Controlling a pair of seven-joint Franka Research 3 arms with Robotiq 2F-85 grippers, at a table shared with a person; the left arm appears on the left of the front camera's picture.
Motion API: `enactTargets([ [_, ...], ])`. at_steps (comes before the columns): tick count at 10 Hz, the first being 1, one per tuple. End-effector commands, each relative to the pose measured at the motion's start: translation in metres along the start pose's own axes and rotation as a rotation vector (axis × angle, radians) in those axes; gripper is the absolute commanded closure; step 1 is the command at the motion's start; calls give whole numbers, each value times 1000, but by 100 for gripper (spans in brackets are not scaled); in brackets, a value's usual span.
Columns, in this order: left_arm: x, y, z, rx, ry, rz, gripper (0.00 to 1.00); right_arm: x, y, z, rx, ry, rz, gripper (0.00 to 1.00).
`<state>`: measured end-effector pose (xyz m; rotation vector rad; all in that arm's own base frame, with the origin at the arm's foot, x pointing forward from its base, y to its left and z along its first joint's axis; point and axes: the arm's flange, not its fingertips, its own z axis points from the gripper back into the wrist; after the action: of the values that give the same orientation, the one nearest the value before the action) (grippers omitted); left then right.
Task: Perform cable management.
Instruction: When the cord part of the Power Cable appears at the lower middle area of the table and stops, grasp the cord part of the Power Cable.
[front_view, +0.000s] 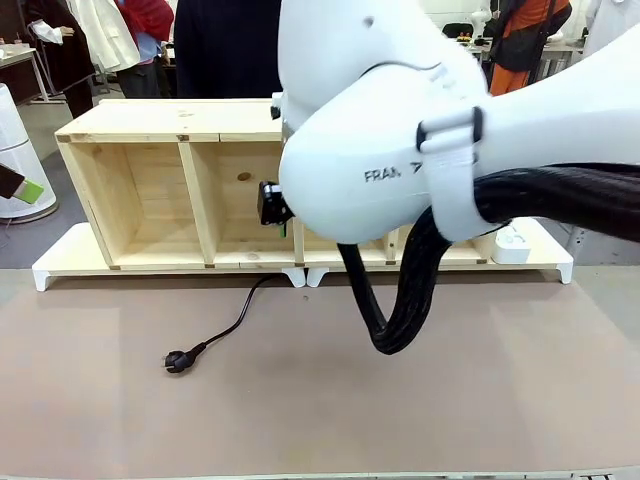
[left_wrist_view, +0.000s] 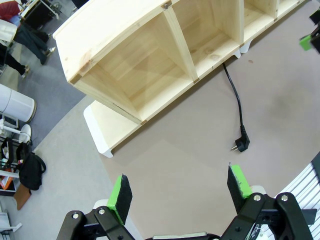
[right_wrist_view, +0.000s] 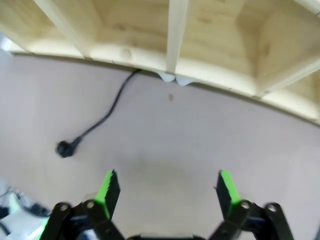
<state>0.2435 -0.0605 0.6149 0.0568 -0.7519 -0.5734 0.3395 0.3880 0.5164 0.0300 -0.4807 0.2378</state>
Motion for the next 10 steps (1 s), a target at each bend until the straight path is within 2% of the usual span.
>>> enactTargets([
  [1,1,0,0,0,-5,9,0,11,33,-26,20,7,-57,0],
  [4,1,0,0,0,-5,9,0,9,65,-54,95,48,-84,0],
  [7,1,0,0,0,-5,9,0,5,84,-71,113,85,-59,0],
  [9,1,0,0,0,-5,9,0,4,87,-76,96,73,-66,0],
  [10,1,0,0,0,-5,9,0,-3,77,-68,133,113,-46,0],
])
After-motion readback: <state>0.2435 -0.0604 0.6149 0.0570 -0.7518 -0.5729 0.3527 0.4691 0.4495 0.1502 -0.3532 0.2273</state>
